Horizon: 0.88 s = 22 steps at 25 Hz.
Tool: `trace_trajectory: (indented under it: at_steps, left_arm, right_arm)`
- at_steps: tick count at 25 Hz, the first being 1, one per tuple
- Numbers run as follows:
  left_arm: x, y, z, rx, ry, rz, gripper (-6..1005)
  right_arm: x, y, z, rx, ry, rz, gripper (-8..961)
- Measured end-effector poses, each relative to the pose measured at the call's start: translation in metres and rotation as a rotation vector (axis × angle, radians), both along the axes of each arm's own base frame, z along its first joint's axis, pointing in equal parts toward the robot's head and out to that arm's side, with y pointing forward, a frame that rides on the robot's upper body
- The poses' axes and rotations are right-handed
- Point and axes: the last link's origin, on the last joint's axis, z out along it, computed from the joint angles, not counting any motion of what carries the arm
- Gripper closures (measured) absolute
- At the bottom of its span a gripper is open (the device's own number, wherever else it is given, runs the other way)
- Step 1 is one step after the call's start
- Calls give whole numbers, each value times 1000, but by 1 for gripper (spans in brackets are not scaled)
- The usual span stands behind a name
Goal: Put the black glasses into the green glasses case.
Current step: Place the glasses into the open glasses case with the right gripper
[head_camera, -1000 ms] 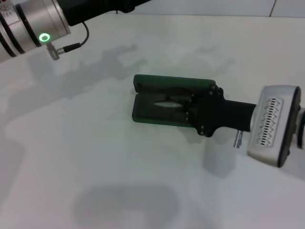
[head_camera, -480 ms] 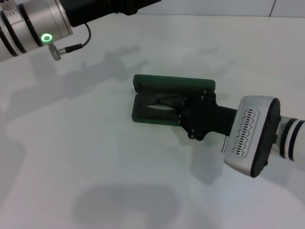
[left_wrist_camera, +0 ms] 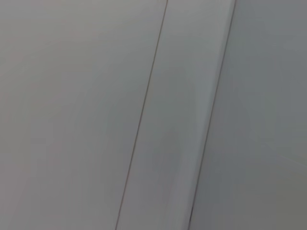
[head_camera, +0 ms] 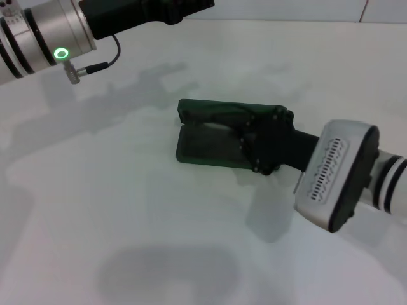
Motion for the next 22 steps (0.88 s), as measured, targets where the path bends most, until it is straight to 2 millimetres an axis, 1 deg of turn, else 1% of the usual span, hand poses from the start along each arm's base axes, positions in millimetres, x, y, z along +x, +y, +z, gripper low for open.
trace_trajectory:
  at_steps: [4, 10, 15, 16, 22]
  left_arm:
    - [0, 0, 0, 1, 1, 0, 350]
    - [-2, -1, 0, 2, 1, 4, 350]
    - [-2, -1, 0, 1, 1, 5, 349]
    - [-2, -1, 0, 1, 1, 5, 349]
    - [-2, -2, -3, -16, 20, -3, 349]
  right_arm:
    - [-7, -3, -6, 58, -46, -1, 843]
    - [-13, -10, -12, 62, -56, 6, 842]
    - [-14, -16, -18, 94, -86, -12, 842]
    - [-17, -20, -21, 113, -93, -23, 842]
    - [-21, -26, -24, 146, -85, -74, 842]
